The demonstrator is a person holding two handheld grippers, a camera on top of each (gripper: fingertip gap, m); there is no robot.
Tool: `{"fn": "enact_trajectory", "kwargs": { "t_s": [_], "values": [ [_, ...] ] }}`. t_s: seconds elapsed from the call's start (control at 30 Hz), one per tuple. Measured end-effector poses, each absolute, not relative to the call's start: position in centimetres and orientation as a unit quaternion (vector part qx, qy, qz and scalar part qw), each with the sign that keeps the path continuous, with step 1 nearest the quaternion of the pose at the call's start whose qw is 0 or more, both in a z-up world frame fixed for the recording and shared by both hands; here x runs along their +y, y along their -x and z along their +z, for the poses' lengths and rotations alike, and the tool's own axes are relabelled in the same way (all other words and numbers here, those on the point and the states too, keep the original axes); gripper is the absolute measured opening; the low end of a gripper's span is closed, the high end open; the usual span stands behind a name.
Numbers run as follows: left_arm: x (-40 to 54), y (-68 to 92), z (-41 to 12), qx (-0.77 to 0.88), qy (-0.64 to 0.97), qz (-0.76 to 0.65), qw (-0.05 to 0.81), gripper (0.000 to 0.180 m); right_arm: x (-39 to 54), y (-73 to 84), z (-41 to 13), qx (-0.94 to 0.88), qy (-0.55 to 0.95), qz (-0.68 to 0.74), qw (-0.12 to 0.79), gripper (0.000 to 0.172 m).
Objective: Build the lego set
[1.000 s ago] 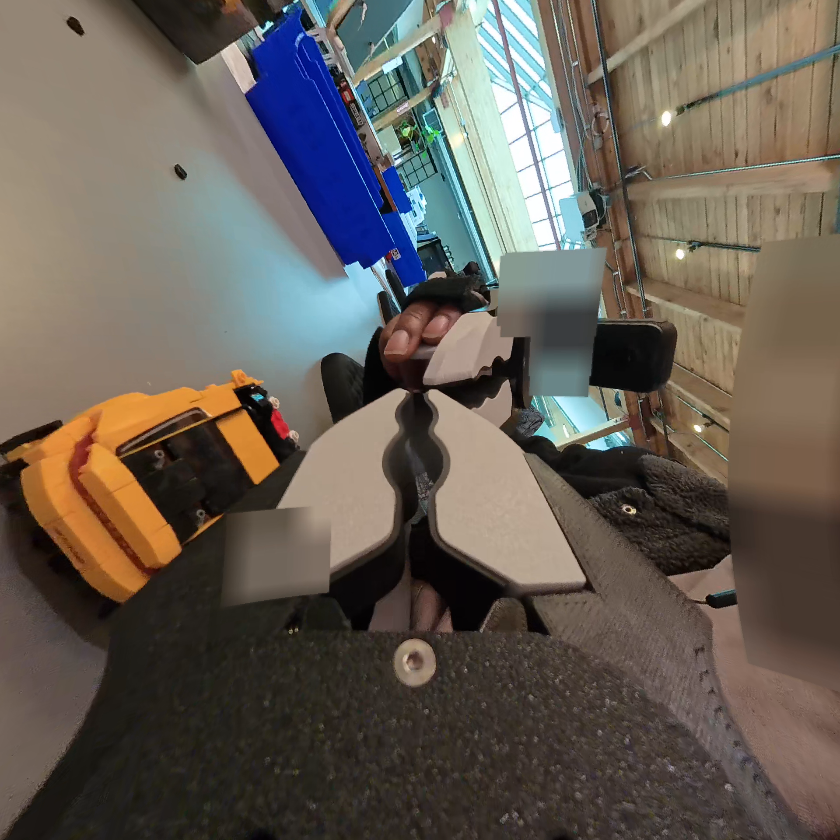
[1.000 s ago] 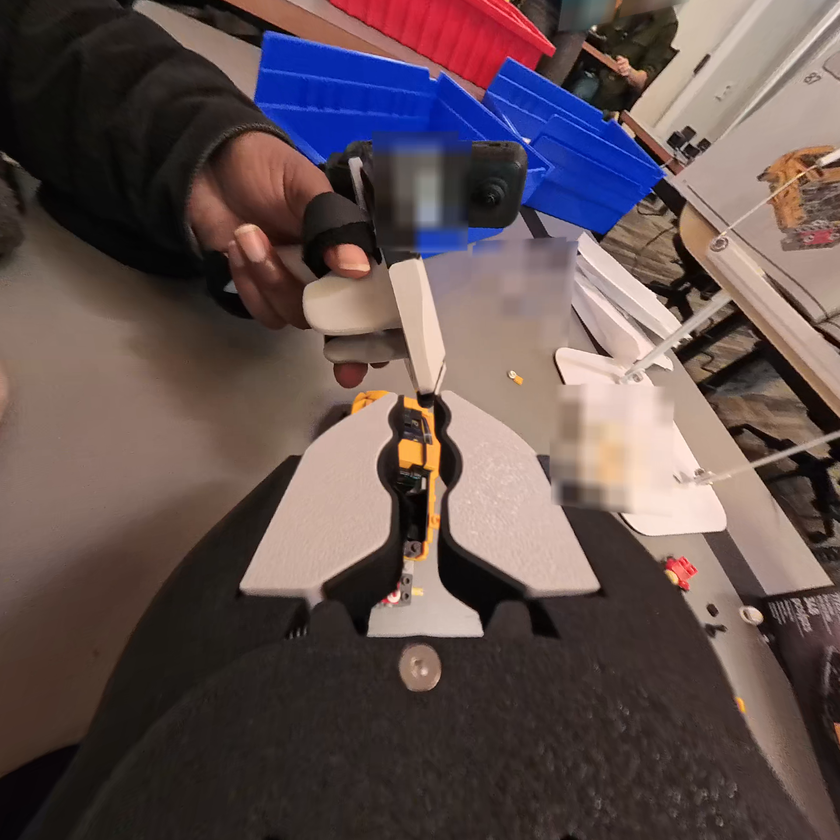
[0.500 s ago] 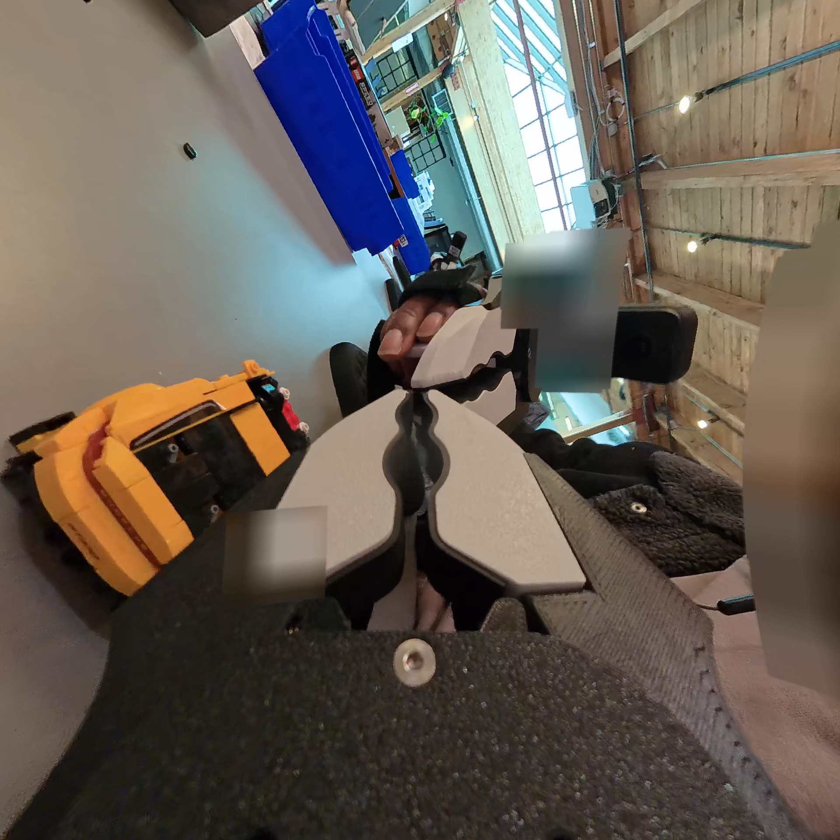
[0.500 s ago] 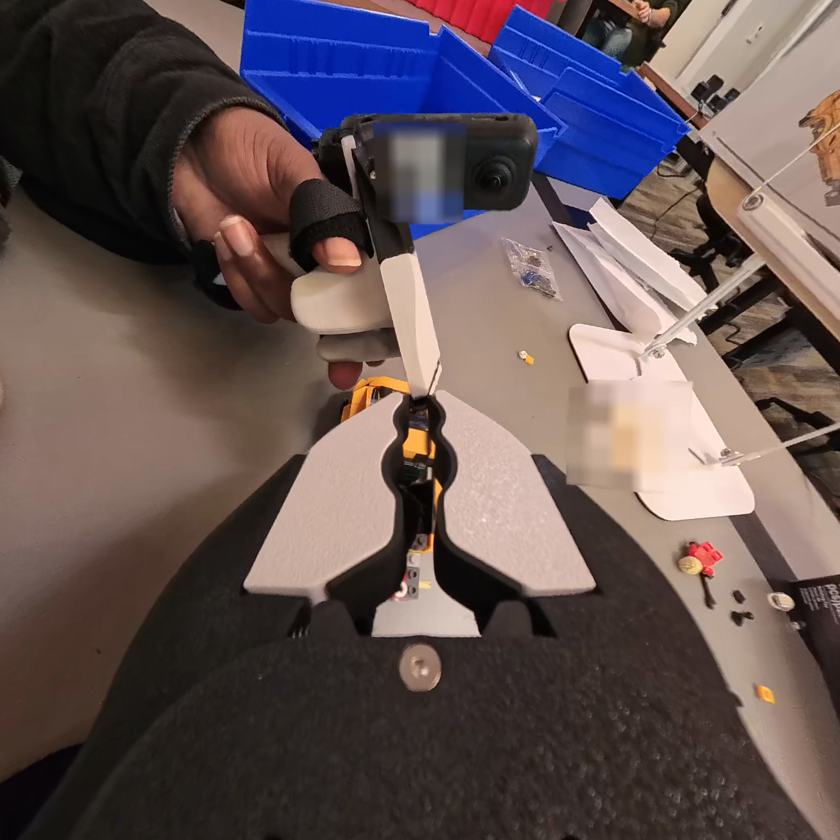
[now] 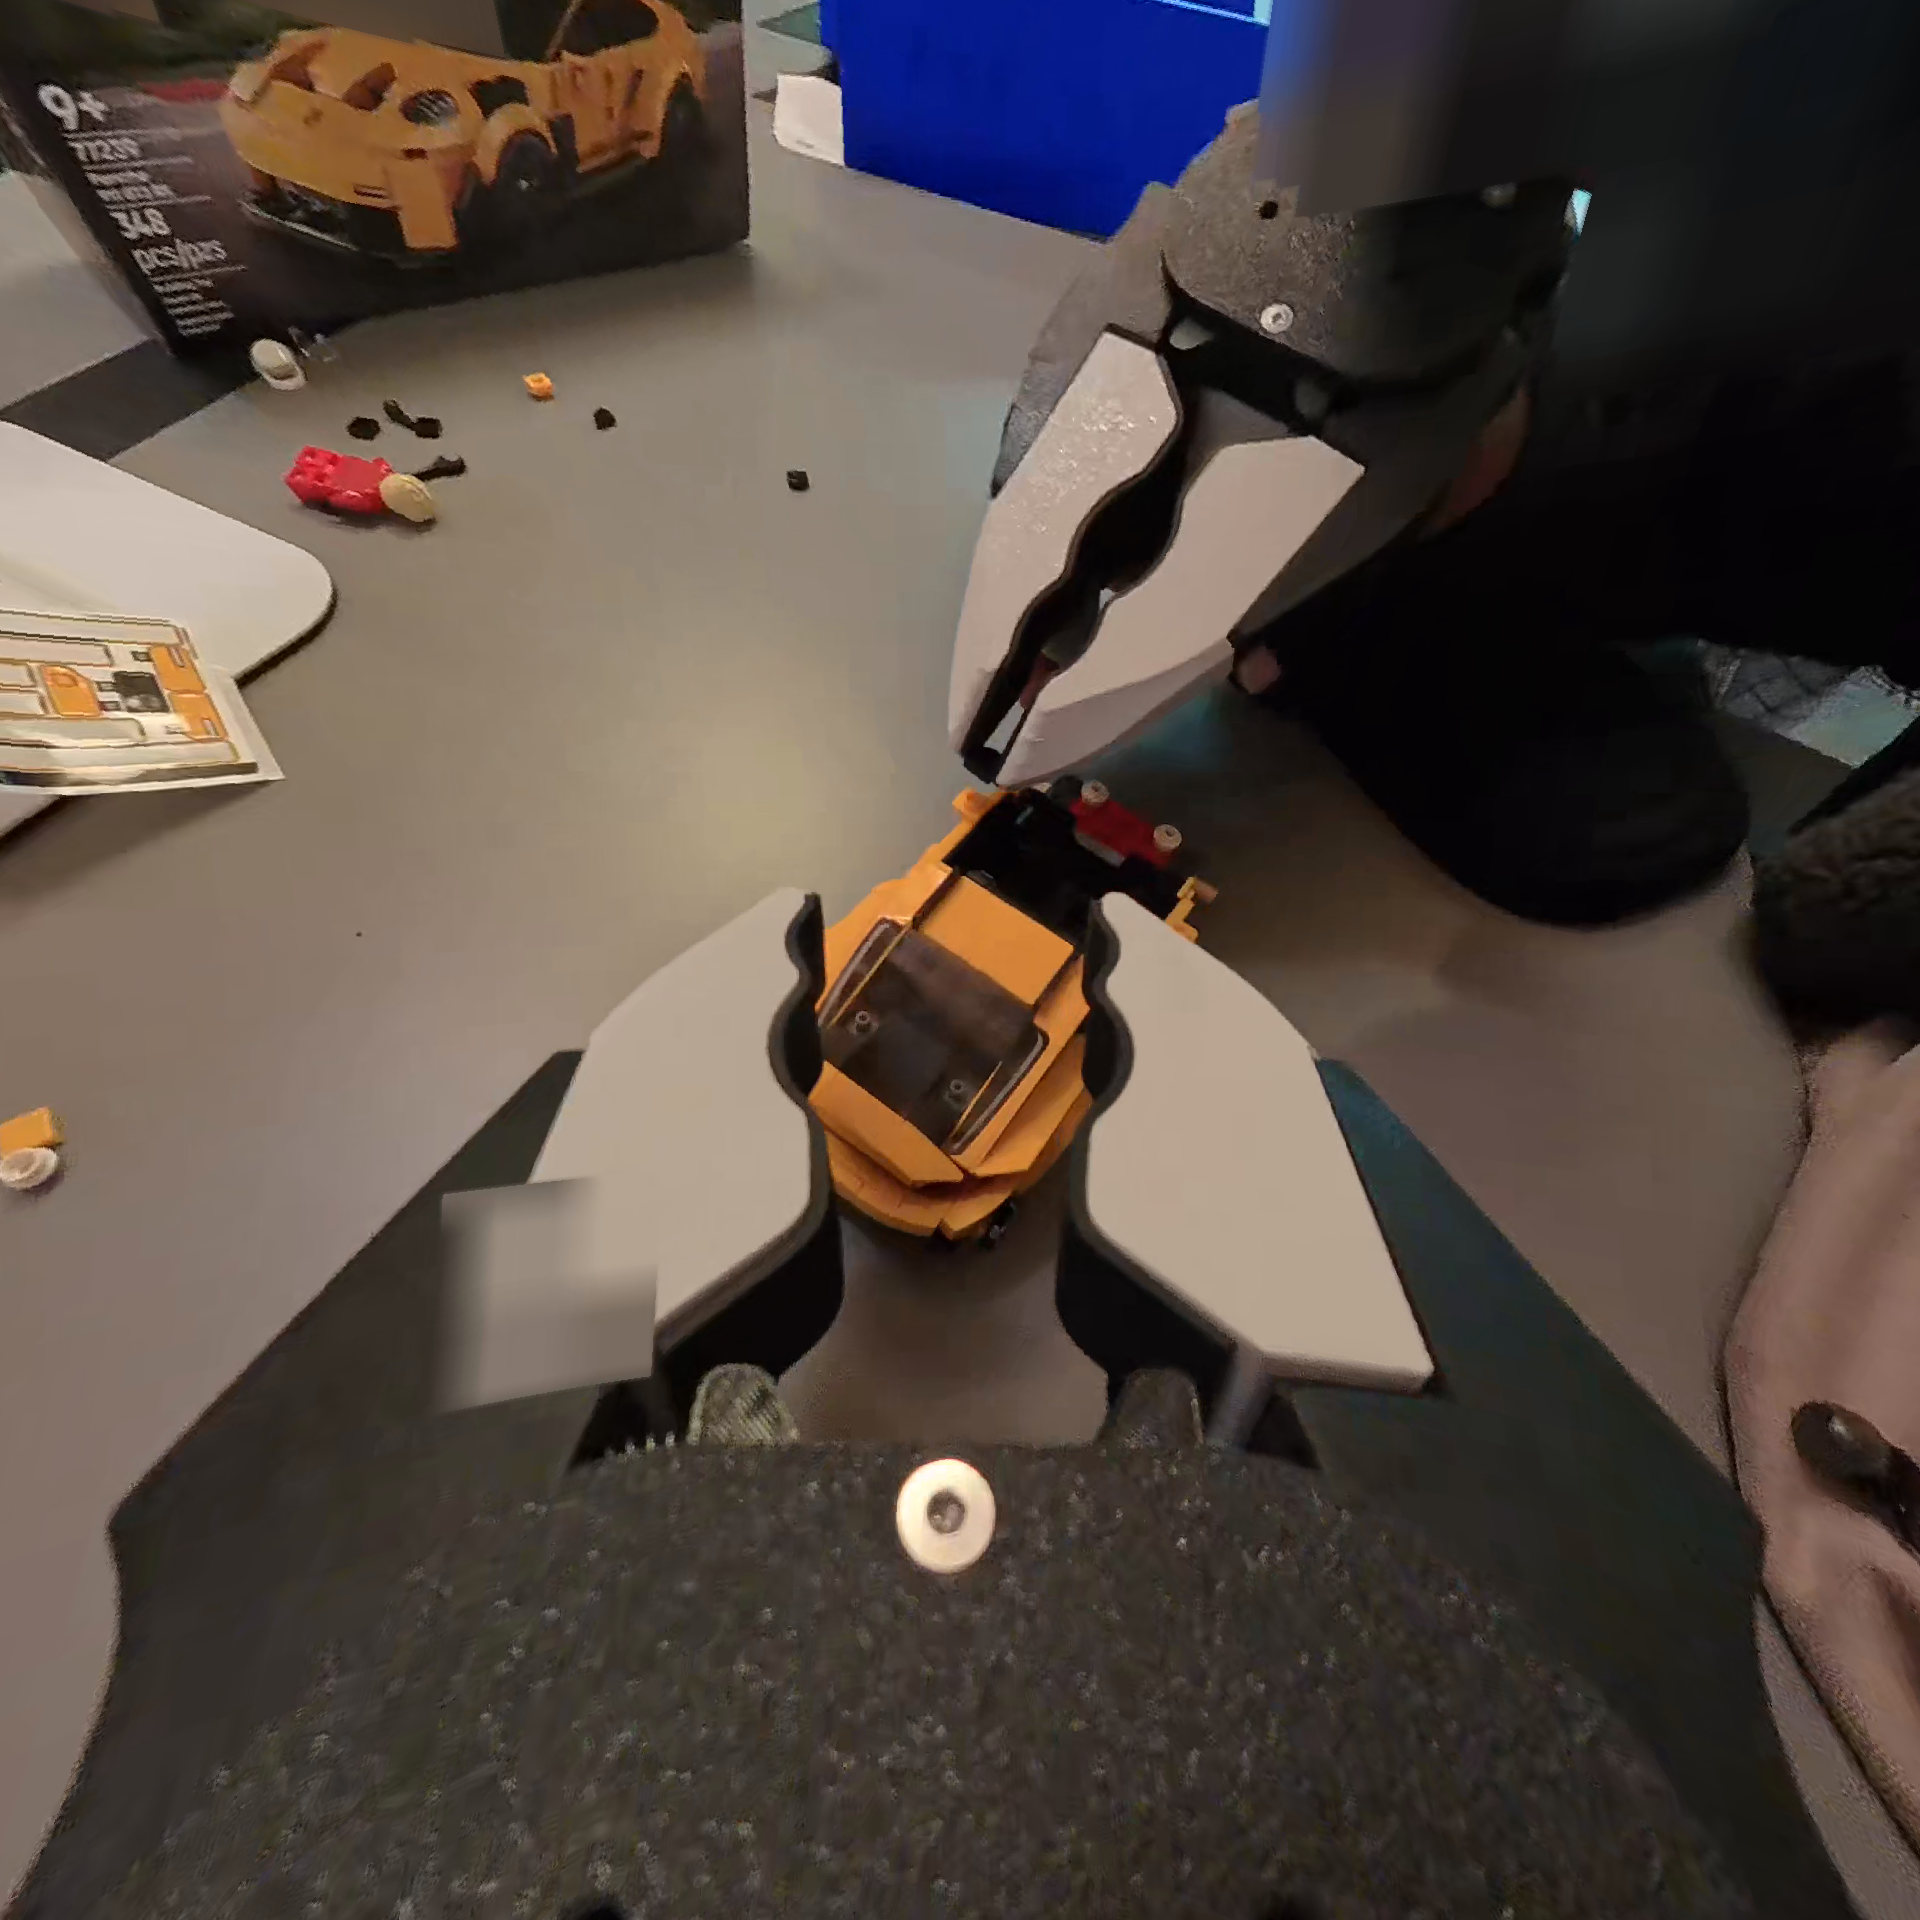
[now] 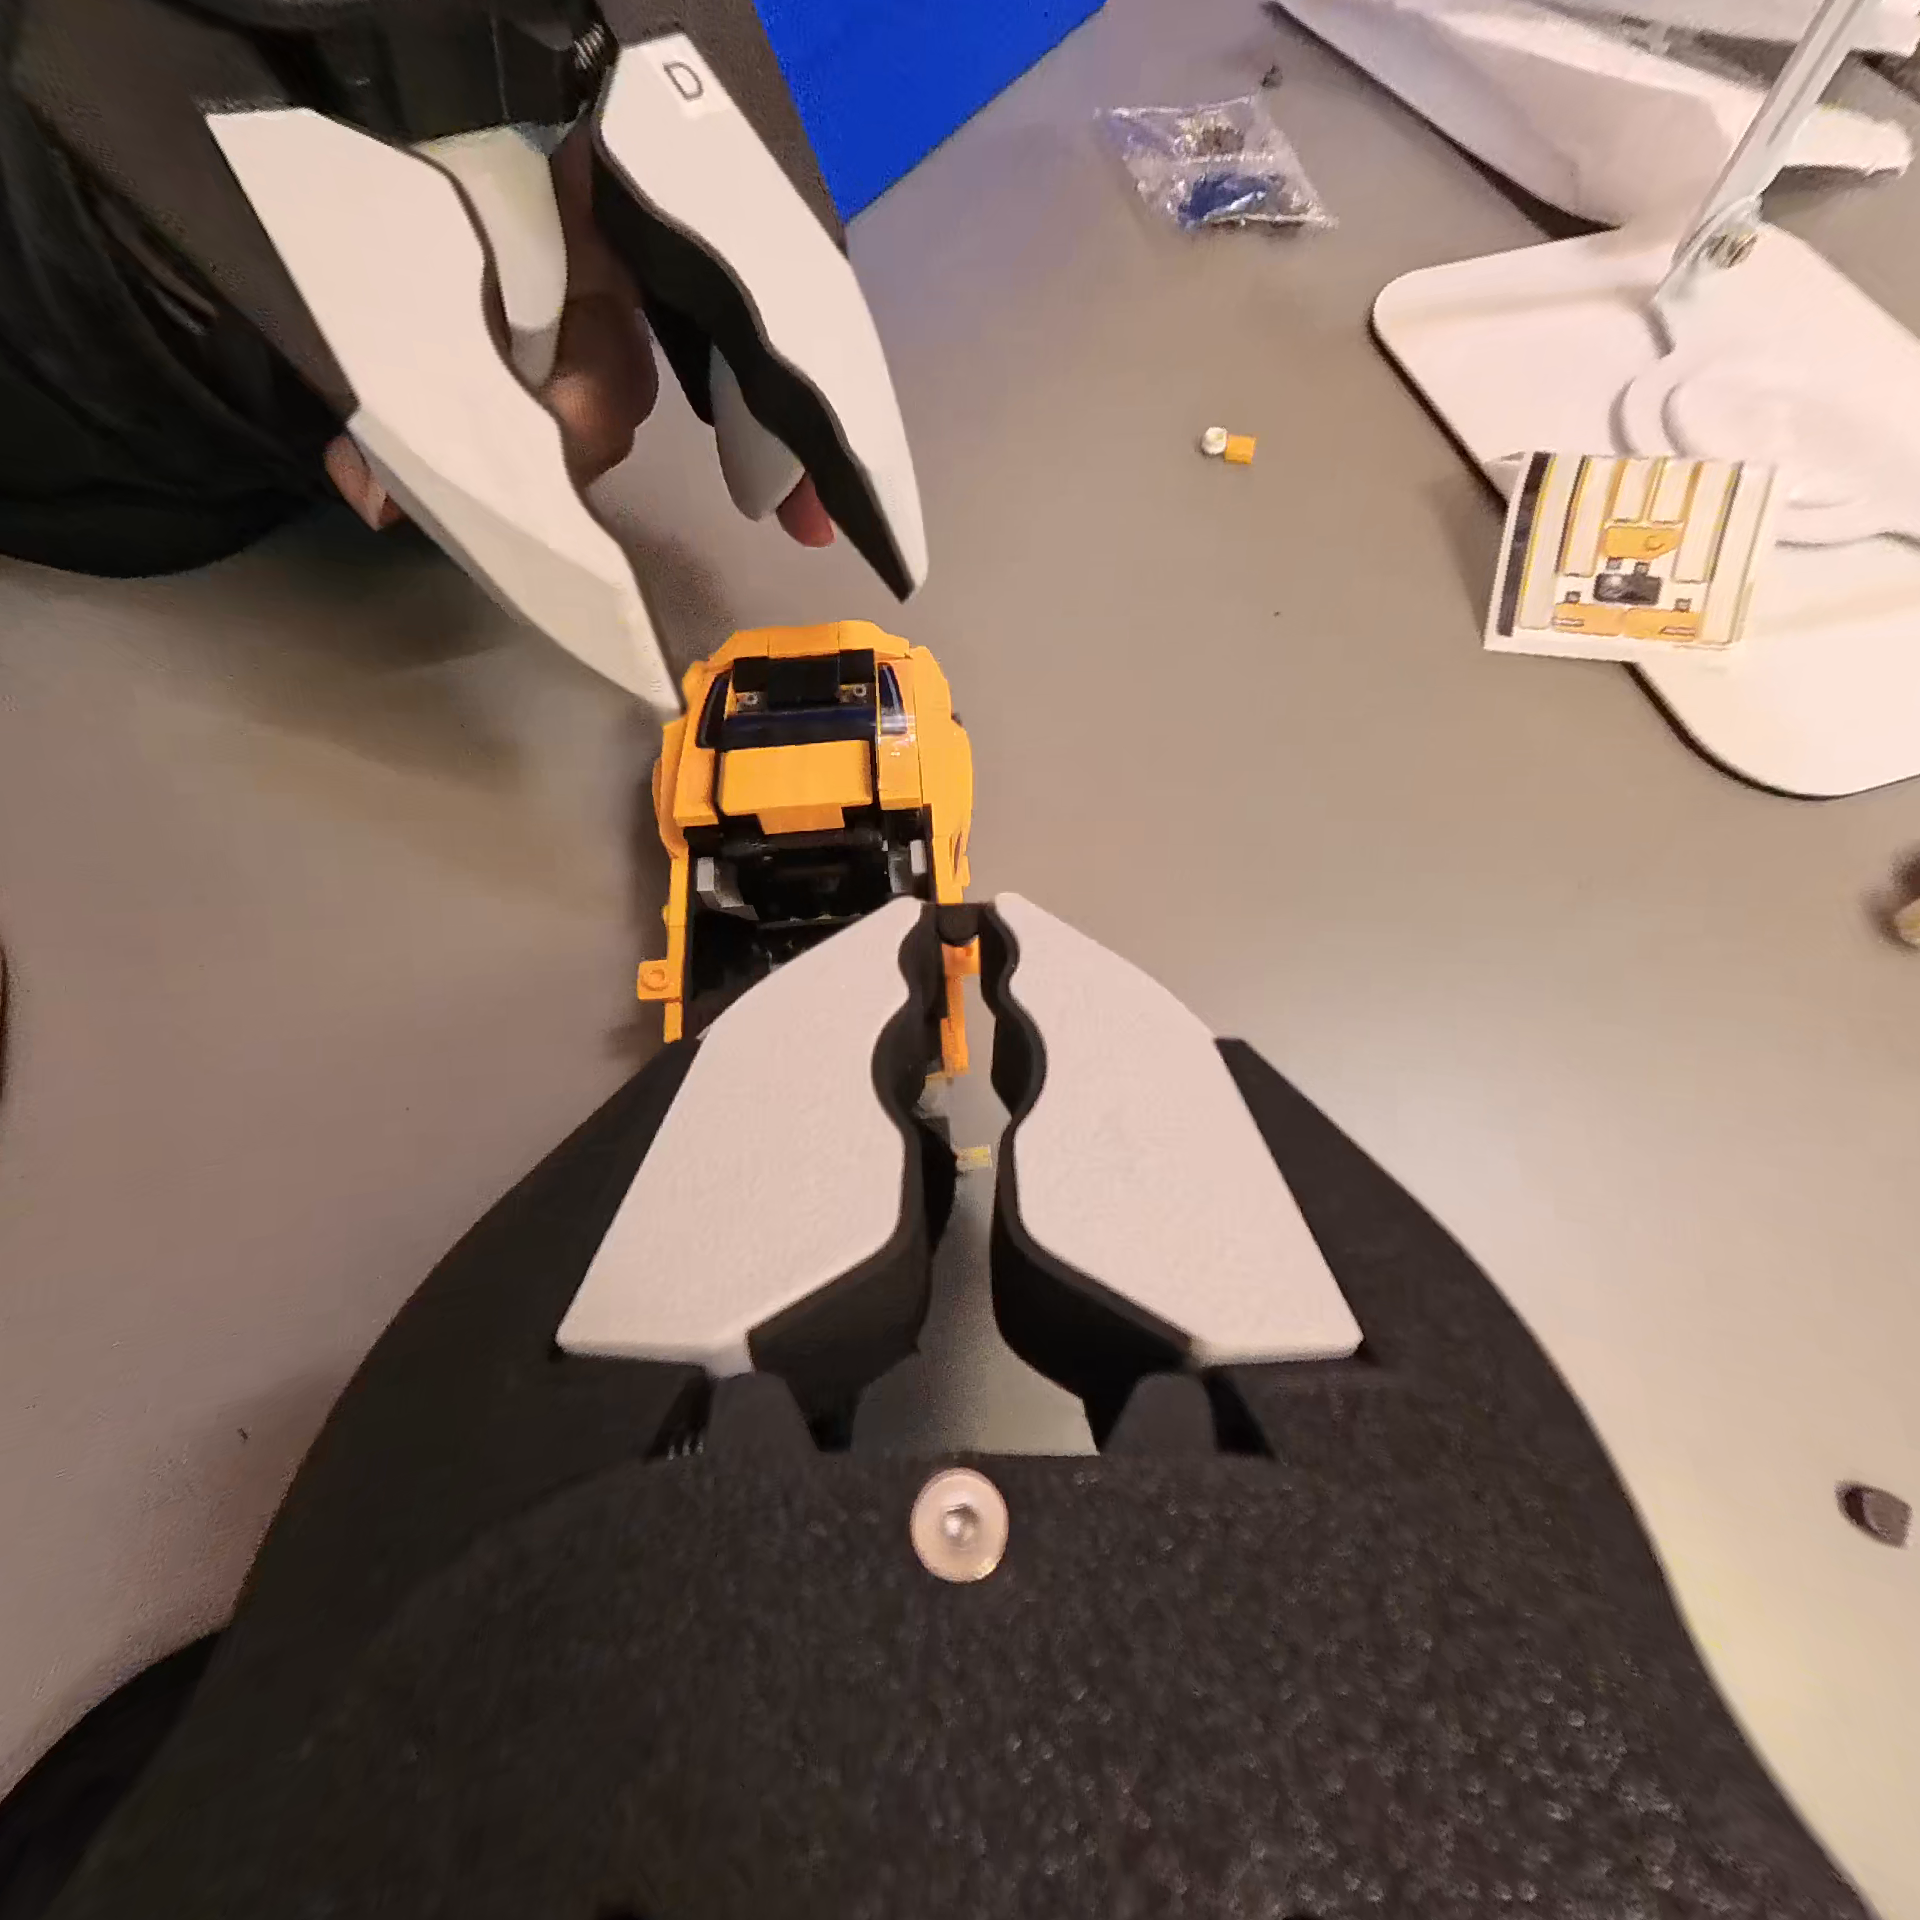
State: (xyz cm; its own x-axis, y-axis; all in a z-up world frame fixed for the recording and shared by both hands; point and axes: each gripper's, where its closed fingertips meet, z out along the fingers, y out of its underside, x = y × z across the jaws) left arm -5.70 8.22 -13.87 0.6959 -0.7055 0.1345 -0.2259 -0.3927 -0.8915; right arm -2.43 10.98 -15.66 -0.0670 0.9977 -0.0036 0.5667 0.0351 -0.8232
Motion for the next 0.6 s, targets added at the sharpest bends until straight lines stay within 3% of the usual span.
{"fn": "enact_trajectory", "kwargs": {
  "t_s": [0.6],
  "values": [
    [7.7, 5.3, -14.8, 0.314, 0.794, -0.256, 0.453, 0.05, 11.1, 2.5, -16.9, -0.66, 0.609, 0.341, 0.277, 0.008]
  ]
}}
